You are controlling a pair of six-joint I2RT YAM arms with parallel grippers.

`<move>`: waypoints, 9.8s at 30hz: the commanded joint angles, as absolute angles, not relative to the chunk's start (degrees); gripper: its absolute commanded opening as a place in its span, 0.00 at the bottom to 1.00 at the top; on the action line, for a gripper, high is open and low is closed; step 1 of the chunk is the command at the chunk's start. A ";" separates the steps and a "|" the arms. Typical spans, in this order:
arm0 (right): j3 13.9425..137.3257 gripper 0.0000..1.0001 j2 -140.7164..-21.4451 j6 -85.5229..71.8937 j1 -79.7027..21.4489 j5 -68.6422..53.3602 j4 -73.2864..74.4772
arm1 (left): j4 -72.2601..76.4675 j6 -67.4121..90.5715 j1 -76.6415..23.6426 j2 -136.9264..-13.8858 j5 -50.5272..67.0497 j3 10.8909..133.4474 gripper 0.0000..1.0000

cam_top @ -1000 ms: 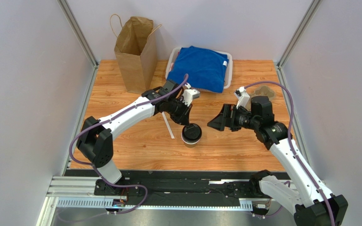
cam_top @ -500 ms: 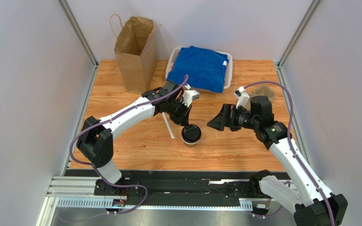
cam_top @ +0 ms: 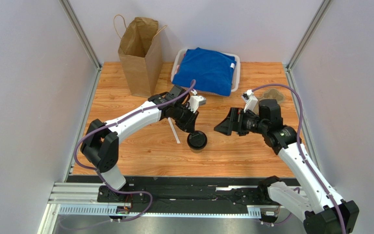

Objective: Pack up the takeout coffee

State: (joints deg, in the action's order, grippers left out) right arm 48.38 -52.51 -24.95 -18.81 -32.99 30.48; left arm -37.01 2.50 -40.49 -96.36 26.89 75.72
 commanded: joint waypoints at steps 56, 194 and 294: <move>48.87 0.00 -84.46 -39.38 -26.19 -61.26 6.86 | 11.24 49.04 -36.48 -84.90 50.97 45.35 0.00; 71.90 0.04 -93.34 -21.79 -25.56 -48.42 24.01 | 2.72 41.57 -23.29 -88.24 48.78 52.82 0.02; 61.09 0.14 -106.17 -18.54 -22.06 -36.30 23.82 | -3.25 34.28 -25.93 -104.15 49.92 57.66 0.00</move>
State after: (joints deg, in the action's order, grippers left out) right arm 64.03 -101.71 -22.61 -21.85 -48.01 23.00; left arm 0.99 38.15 -25.89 -101.41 54.78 57.98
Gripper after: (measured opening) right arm 0.156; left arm 0.006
